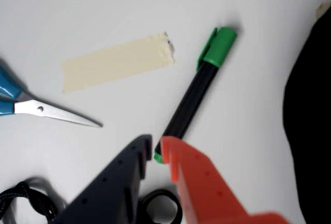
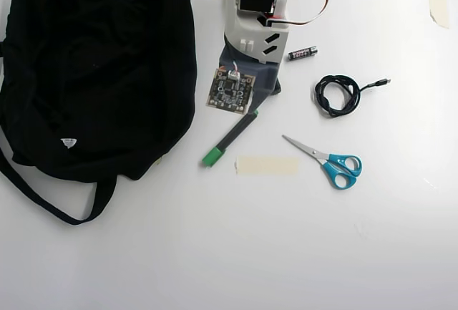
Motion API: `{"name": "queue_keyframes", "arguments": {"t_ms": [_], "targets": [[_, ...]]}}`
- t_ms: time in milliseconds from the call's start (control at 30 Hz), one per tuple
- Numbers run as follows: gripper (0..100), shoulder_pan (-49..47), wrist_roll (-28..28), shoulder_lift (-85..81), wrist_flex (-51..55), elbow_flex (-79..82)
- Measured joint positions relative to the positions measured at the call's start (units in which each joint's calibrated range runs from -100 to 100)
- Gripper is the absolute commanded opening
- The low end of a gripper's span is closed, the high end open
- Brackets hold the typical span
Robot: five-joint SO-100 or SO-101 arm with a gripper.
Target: Put the green marker into the black bag
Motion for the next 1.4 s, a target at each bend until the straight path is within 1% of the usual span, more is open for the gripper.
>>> {"name": "queue_keyframes", "arguments": {"t_ms": [167,300,400,633,833,1133,1400], "targets": [[4,0.00,0.00,0.00,0.26,0.00],[14,0.00,0.63,0.00,2.40,0.00],[18,0.00,0.78,0.00,2.66,0.00],[18,0.07,0.63,-0.08,3.01,0.24],[19,0.07,-0.98,0.42,3.01,3.46],[19,0.07,-4.54,5.31,3.01,3.54],[19,0.07,-5.32,6.31,3.01,3.54]]}}
